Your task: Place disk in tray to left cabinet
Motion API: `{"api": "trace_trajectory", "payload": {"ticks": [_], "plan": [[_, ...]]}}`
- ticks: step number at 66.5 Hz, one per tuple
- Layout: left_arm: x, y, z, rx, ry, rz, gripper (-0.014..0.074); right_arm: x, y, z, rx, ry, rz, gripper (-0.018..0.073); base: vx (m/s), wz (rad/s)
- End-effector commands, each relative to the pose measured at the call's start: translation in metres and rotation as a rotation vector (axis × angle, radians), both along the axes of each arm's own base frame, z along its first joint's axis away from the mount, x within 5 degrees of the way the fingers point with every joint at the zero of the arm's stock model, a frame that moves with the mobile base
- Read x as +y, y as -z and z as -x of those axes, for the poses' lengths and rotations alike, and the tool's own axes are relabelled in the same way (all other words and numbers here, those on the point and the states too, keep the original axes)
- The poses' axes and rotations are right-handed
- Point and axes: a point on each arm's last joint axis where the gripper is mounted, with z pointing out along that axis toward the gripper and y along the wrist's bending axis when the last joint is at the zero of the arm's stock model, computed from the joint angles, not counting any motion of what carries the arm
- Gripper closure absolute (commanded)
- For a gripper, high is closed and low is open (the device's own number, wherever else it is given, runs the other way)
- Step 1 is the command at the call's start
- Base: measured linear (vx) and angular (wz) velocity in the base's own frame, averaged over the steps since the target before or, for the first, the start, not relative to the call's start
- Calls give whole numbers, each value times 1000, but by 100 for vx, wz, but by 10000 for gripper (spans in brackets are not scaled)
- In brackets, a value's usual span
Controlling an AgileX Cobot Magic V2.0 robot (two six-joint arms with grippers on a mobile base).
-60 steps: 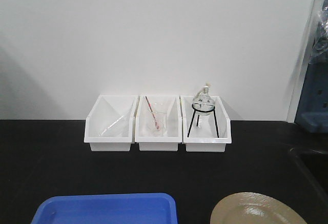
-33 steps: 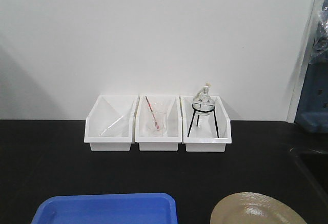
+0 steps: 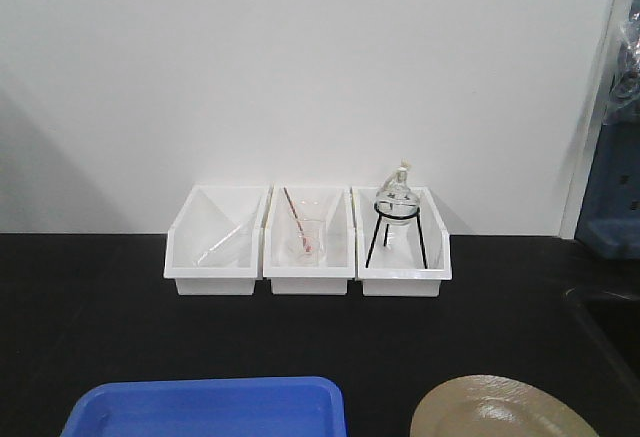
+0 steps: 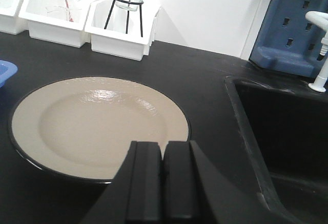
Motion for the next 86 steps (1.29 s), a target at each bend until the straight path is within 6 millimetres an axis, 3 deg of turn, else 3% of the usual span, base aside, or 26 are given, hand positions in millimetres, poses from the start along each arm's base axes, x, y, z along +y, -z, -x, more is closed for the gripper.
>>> {"api": "trace_trajectory", "payload": {"ticks": [1, 17, 25, 30, 44, 50, 57, 63, 75, 86], "plan": [[0, -3, -2, -62, 4, 5, 603, 1, -1, -1, -79, -13, 25, 565, 0, 0], [-1, -13, -2, -171, 9, 7, 603, 3, -12, -1, -198, -29, 8, 565, 0, 0], [-1, -30, 0, -299, 14, 10, 603, 4, -34, 2, -378, -52, -112, 565, 0, 0], [-1, -54, 4, -383, 15, 8, 603, 4, -58, 8, -490, -68, -224, 565, 0, 0], [-1, -131, 15, -488, 3, -68, 603, 2, -126, 22, -532, -59, -235, 563, 0, 0], [-1, -159, 9, -496, -3, -106, 603, 1, -154, 17, -464, -43, -232, 561, 0, 0], [-1, -180, -4, -477, -4, -120, 603, 2, -170, 2, -380, -30, -226, 559, 0, 0], [-1, -182, -18, -433, -1, -120, 603, 4, -171, -17, -315, -24, -221, 556, 0, 0], [-1, -167, -42, -266, 6, -120, 588, 6, -157, -53, -161, -9, -218, 519, 0, 0], [-1, -154, -55, -132, 10, -119, 511, 9, -142, -77, -38, 8, -276, 408, 0, 0]]}}
